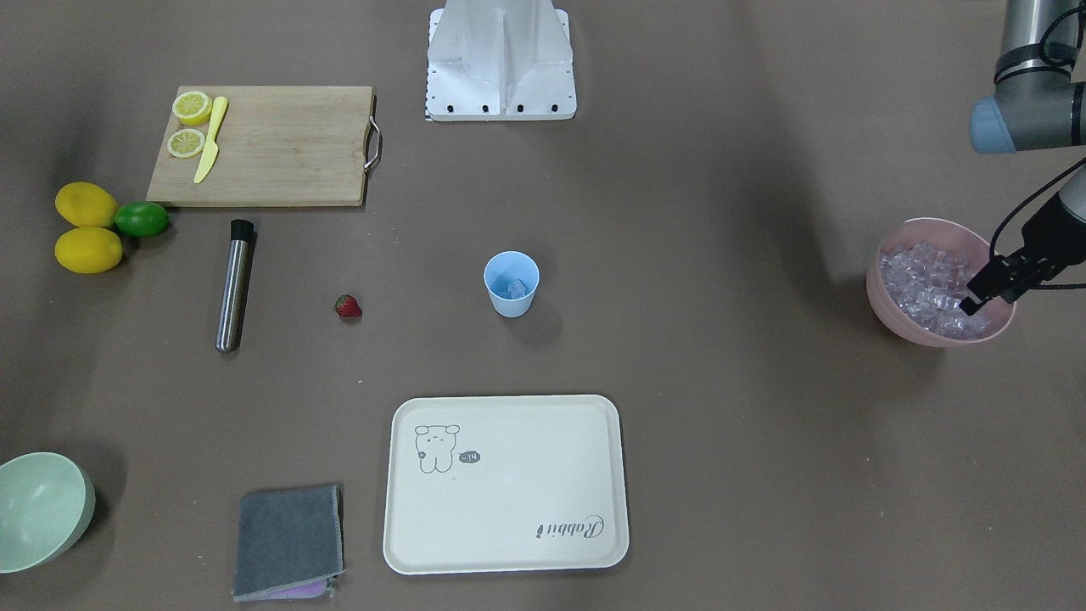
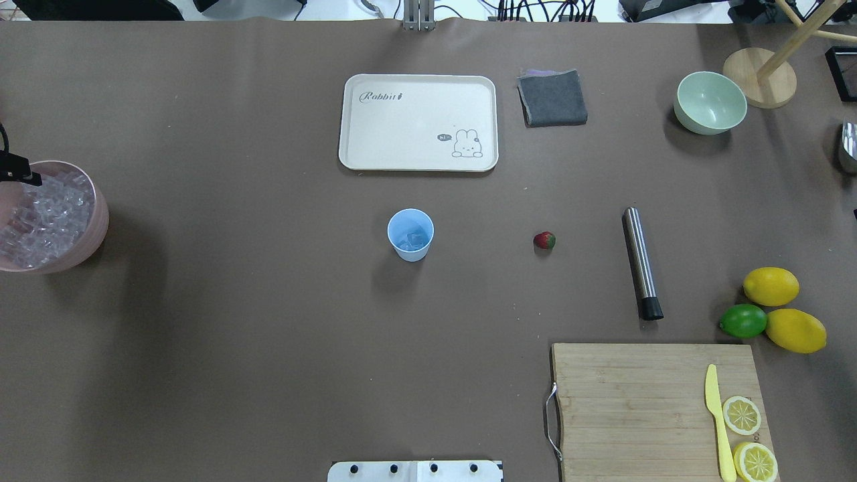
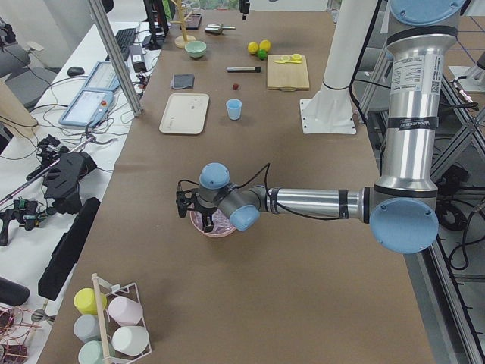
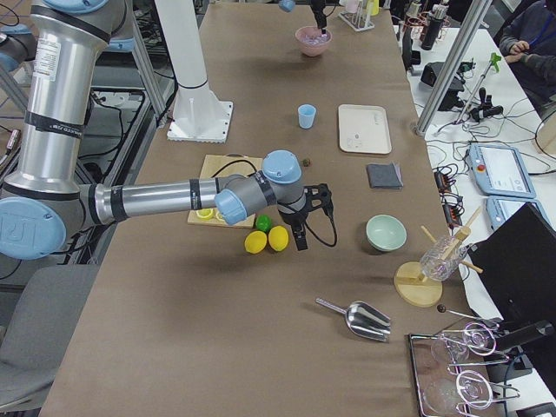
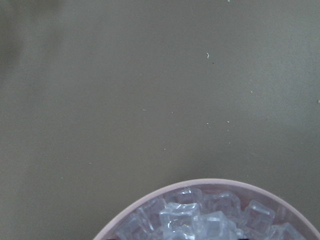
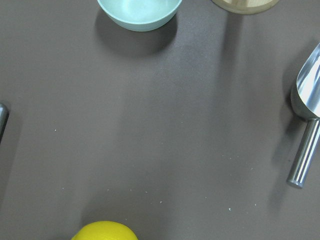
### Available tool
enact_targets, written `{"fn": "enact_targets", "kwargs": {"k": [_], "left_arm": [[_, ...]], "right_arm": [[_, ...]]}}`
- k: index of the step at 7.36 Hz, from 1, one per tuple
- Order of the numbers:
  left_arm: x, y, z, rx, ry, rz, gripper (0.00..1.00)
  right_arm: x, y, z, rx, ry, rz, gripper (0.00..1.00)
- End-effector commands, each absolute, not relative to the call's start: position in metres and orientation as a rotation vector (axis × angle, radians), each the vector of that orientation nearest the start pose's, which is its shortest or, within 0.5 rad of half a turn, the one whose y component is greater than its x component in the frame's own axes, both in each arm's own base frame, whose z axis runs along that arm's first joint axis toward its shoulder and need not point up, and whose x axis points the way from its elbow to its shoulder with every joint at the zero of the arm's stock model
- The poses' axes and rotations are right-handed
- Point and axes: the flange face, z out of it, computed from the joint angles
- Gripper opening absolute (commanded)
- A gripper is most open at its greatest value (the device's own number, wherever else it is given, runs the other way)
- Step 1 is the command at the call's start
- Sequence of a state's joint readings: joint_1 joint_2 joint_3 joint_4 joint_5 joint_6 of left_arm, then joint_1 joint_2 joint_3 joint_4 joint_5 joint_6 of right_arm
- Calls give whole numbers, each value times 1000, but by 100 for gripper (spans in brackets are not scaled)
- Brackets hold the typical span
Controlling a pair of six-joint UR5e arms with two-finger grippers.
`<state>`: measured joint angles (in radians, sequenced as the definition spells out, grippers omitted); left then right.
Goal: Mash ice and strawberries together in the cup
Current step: 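Hover the left gripper above the ice cubes in the pink bowl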
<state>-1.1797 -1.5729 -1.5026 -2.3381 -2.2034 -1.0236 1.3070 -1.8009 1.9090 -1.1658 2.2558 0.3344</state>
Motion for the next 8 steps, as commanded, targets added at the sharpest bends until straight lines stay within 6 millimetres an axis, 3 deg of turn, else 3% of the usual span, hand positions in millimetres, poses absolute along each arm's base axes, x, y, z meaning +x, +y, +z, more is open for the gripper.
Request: {"fn": "enact_targets", "kwargs": {"k": [1, 3, 8], "left_arm": [[129, -509, 613, 117, 902, -368, 83], [132, -512, 623, 130, 906, -354, 82], [141, -513, 618, 128, 914, -343, 82]], "right_arm": [[-41, -422, 553, 273, -784, -109, 100], [-41, -422, 553, 273, -783, -110, 100], [-40, -422, 553, 273, -783, -108, 100]]}}
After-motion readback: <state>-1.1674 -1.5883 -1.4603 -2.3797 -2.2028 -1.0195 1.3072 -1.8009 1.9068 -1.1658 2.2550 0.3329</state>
